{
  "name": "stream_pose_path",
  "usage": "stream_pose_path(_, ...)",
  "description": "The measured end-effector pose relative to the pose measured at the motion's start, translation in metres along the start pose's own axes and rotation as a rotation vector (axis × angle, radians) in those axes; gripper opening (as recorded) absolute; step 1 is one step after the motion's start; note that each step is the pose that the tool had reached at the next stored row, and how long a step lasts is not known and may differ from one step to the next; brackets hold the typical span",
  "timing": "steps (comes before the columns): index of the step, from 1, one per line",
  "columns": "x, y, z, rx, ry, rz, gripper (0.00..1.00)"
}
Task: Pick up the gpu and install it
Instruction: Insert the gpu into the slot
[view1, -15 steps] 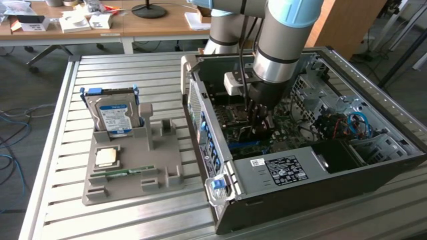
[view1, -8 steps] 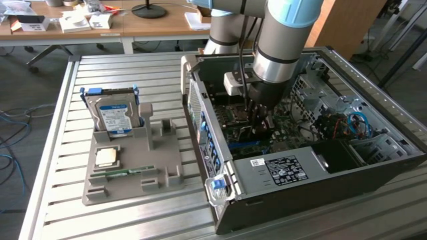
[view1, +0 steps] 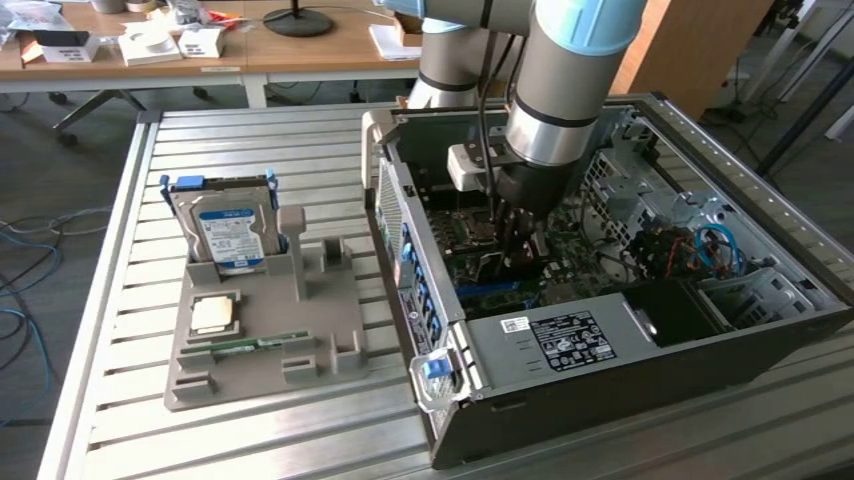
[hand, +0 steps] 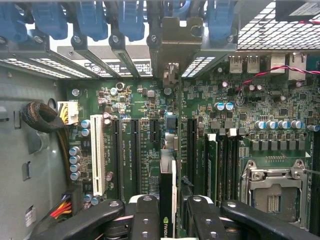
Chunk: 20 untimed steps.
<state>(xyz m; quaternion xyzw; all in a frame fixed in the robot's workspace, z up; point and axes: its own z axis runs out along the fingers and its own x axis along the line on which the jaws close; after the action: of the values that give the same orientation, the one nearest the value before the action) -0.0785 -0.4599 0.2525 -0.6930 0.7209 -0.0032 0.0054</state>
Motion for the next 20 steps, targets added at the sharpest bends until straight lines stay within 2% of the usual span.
stream_pose_path(3,0.0000,0.0001,0.0000,0.0011,-0.0042,0.000,0.26)
stream_pose_path(20,0.0000,0.0001,0.0000,0.0011,-0.0041,0.011,0.26)
